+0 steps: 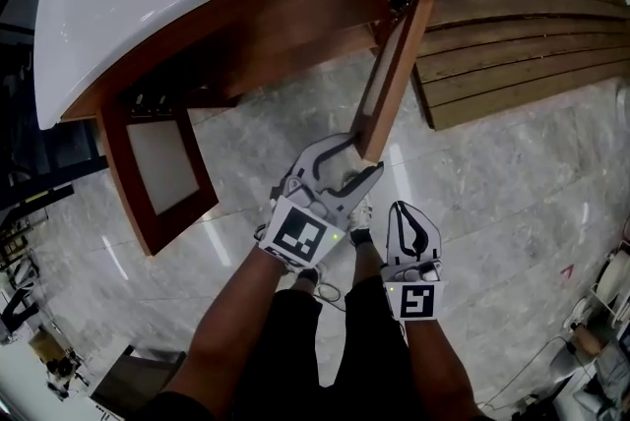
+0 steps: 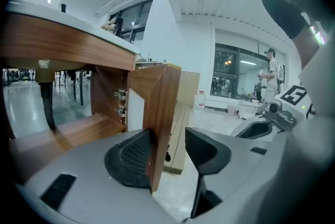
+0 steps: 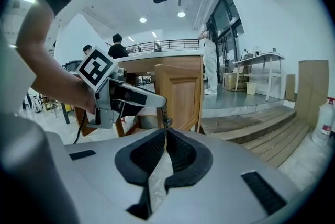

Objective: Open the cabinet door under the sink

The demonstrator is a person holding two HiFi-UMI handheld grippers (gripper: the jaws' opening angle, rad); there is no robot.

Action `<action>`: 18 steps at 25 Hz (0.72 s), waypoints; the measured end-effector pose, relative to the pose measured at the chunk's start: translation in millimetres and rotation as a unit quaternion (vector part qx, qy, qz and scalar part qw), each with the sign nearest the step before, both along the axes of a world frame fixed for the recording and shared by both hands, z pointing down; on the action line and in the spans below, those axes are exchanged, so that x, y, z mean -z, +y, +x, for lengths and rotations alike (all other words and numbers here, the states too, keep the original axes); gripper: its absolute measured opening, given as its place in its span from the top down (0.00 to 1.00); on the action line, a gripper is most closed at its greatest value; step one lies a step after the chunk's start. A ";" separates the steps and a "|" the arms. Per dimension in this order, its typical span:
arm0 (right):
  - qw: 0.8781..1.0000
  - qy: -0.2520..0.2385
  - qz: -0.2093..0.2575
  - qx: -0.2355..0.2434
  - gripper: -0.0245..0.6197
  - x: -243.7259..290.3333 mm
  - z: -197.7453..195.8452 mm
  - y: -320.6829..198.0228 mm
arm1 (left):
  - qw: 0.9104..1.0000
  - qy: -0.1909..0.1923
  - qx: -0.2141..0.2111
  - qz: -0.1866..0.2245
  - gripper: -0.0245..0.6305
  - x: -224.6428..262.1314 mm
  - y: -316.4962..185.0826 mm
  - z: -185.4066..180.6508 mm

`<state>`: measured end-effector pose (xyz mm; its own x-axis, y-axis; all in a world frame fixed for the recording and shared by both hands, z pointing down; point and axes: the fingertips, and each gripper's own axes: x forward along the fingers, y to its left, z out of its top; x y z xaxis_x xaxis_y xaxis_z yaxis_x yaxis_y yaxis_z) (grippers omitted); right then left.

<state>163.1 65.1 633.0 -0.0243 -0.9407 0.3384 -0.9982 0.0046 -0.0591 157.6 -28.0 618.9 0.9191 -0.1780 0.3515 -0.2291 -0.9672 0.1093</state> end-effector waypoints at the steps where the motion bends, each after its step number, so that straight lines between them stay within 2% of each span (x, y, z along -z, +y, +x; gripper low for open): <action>1: 1.000 -0.001 -0.001 -0.005 0.92 -0.8 1.4 1.9 | 1.000 -0.001 -0.008 0.003 0.63 -0.5 4.3 4.5; 5: 1.000 0.003 -0.003 -0.020 0.92 -1.9 8.8 7.4 | 1.000 0.001 -0.020 0.011 0.64 -1.5 8.6 18.7; 8: 0.999 0.003 -0.006 -0.037 0.92 -3.0 16.3 14.1 | 0.999 -0.001 -0.047 0.011 0.65 -3.7 18.6 32.1; 13: 0.998 0.008 -0.012 -0.057 0.92 -4.0 31.2 28.3 | 0.996 0.006 -0.094 0.008 0.65 -5.2 45.5 70.8; 18: 0.997 0.006 -0.017 -0.078 0.92 -4.1 49.9 39.0 | 0.993 0.014 -0.116 0.010 0.65 -1.3 61.0 107.6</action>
